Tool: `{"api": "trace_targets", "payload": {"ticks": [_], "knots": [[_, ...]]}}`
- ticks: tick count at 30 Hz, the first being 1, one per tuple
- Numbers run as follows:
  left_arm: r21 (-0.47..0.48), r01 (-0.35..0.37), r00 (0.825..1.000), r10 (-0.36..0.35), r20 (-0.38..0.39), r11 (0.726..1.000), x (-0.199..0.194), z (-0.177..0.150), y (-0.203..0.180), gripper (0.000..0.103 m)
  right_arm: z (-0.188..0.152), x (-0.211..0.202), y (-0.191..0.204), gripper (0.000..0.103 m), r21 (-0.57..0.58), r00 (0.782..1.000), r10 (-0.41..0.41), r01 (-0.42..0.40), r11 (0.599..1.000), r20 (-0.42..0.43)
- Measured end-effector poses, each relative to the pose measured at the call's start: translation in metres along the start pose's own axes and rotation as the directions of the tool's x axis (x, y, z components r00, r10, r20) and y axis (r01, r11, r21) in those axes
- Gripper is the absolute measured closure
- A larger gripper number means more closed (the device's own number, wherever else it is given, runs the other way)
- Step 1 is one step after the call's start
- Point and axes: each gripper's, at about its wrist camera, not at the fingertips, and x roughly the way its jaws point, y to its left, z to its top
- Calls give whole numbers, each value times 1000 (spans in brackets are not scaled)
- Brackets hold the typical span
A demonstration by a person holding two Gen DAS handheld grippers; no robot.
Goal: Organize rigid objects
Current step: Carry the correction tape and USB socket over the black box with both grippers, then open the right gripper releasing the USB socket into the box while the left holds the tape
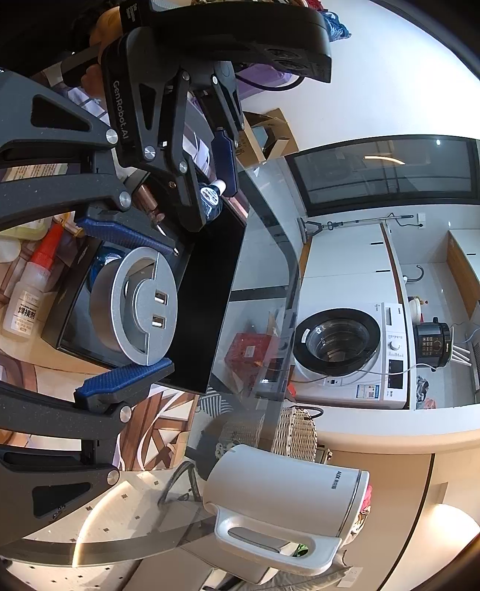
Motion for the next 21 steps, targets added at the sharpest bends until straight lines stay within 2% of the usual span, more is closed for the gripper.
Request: {"api": "trace_targets", "payload": {"ticks": [21], "knots": [[22, 39, 999, -39, -9, 999, 10, -6, -4, 47, 4, 20, -4, 44, 4, 1000, -5, 5, 1000, -26]]}}
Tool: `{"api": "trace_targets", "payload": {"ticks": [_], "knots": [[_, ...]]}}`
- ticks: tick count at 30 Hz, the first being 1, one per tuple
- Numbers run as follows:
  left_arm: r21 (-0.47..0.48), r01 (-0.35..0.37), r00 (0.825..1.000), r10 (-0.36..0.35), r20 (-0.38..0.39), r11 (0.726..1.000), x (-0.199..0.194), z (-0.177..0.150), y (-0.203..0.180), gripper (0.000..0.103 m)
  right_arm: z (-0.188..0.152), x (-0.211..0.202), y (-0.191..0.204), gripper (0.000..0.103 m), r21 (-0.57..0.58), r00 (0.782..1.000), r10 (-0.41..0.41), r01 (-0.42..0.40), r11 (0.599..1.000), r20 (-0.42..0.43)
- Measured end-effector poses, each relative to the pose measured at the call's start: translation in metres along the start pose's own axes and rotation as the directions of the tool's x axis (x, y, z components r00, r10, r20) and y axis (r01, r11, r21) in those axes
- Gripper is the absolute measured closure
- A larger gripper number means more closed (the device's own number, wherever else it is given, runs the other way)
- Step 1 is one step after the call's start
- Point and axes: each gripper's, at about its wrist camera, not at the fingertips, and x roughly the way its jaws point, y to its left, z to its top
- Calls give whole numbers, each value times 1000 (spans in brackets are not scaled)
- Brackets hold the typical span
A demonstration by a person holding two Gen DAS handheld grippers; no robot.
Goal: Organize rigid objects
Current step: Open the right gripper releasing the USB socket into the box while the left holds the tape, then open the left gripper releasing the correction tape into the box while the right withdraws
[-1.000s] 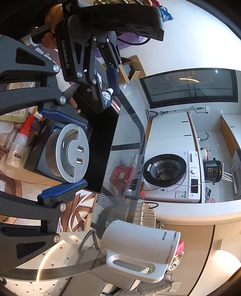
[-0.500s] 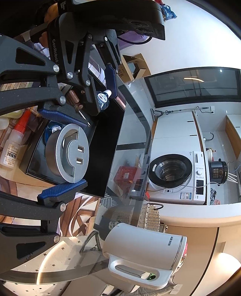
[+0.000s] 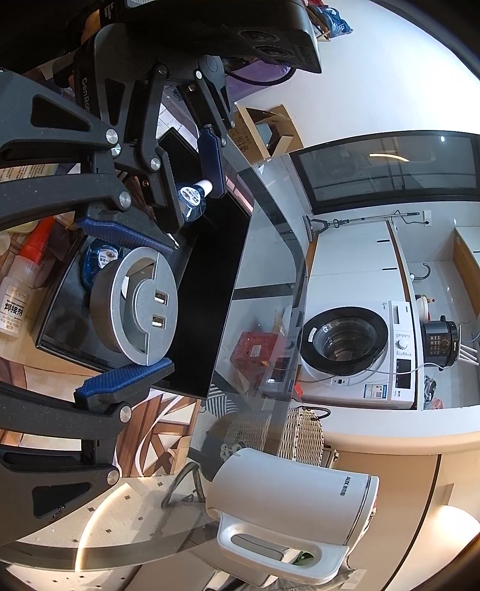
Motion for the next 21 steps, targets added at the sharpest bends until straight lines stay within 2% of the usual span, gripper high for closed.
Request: {"api": "trace_targets", "payload": {"ticks": [6, 14, 19, 21], "knots": [[11, -6, 1000, 6, 4, 1000, 0, -1, -1, 47, 0, -3, 0, 43, 0, 1000, -6, 6, 1000, 18], [9, -10, 1000, 10, 1, 1000, -1, -1, -2, 45, -4, -17, -8, 14, 33, 999, -20, 19, 999, 32], [20, 4, 1000, -4, -4, 1000, -8, -1, -10, 19, -8, -31, -20, 4, 83, 998, -41, 37, 996, 48], [25, -4, 1000, 4, 3, 1000, -15, -2, -13, 12, -11, -37, -24, 2, 101, 998, -38, 32, 994, 51]]}}
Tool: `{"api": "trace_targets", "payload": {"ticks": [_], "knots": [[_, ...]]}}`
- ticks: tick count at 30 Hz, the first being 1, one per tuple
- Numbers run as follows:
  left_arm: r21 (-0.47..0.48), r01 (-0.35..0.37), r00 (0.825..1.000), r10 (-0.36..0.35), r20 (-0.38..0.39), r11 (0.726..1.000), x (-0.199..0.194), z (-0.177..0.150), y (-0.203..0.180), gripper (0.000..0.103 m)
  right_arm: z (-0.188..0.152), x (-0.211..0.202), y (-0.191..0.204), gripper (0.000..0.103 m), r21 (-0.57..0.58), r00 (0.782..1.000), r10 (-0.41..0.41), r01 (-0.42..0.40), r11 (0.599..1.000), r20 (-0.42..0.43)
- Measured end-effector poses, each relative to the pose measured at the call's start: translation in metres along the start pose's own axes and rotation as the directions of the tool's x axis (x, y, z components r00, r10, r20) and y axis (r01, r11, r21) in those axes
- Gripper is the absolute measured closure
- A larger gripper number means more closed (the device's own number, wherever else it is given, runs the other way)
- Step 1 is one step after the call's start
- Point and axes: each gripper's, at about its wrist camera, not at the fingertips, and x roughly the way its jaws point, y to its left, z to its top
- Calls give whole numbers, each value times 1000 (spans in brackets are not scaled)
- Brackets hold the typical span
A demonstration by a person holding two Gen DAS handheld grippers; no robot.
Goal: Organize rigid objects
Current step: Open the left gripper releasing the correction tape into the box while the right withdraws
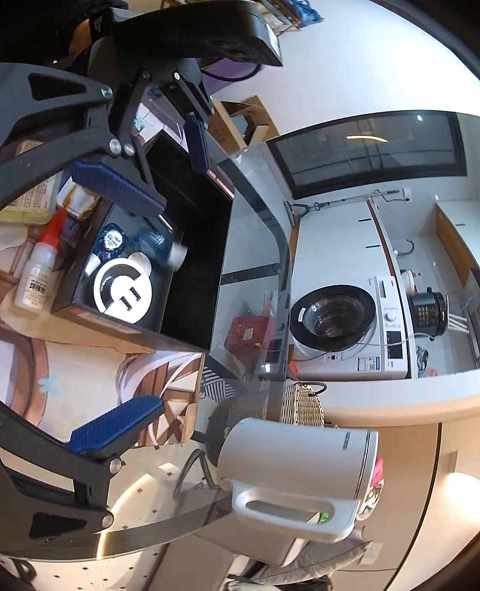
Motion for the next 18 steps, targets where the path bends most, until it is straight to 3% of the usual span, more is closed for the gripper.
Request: {"api": "trace_targets", "payload": {"ticks": [4, 11, 18], "knots": [[-22, -12, 1000, 12, 18, 1000, -14, -1, -1, 0, -6, -12, -4, 1, 11, 1000, -17, 17, 1000, -2], [-62, -50, 999, 50, -1, 997, -34, -12, 3, 0, -21, -27, -1, 1, -8, 999, -25, 25, 1000, -23], [-104, -80, 997, 78, -21, 991, -39, -31, 17, 0, -37, -23, 0, 1, -23, 994, -52, 49, 999, -97]]}}
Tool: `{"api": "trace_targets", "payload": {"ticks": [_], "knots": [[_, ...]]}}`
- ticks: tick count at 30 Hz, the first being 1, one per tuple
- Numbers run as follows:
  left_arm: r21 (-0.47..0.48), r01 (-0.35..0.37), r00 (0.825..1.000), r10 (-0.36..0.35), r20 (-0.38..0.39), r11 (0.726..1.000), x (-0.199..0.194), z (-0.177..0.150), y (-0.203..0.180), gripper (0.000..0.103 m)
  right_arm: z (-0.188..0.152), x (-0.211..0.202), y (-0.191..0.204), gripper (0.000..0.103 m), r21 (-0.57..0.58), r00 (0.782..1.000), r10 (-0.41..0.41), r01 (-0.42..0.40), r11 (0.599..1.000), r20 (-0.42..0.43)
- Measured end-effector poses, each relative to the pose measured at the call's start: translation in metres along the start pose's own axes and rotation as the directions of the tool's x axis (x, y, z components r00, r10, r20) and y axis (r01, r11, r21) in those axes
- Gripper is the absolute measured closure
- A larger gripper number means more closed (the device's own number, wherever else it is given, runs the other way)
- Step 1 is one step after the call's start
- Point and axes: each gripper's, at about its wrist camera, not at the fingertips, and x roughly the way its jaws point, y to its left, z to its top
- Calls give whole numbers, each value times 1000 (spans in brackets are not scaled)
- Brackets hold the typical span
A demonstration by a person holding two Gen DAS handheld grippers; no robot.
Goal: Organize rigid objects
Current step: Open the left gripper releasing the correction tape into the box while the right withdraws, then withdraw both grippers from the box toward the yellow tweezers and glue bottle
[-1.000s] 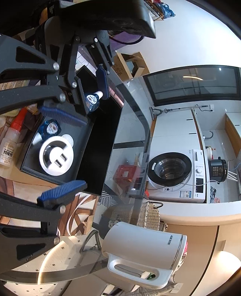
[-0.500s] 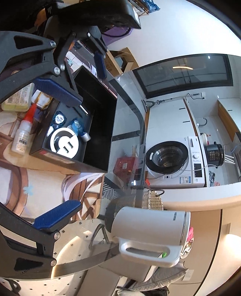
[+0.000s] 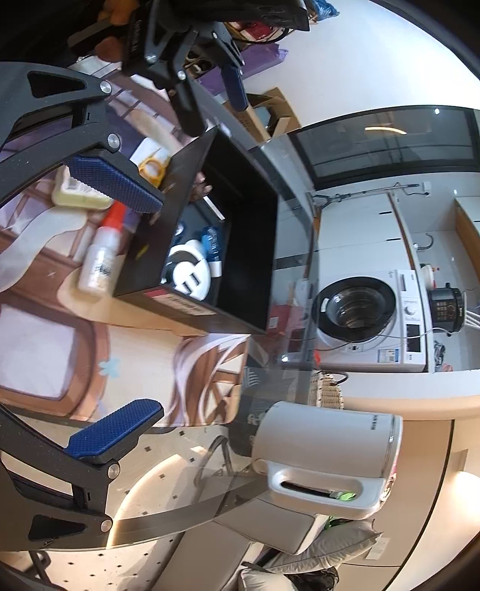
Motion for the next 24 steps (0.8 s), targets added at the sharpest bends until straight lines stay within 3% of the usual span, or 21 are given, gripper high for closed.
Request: {"api": "trace_targets", "payload": {"ticks": [13, 24], "knots": [[-13, -34, 992, 32, -118, 999, 23, -24, 9, 0, -17, 21, 3, 1, -9, 995, -11, 10, 1000, -101], [-20, -41, 987, 38, -157, 999, 32, -27, 10, 0, -19, 39, 15, 1, -28, 989, -1, -3, 1000, -151]]}}
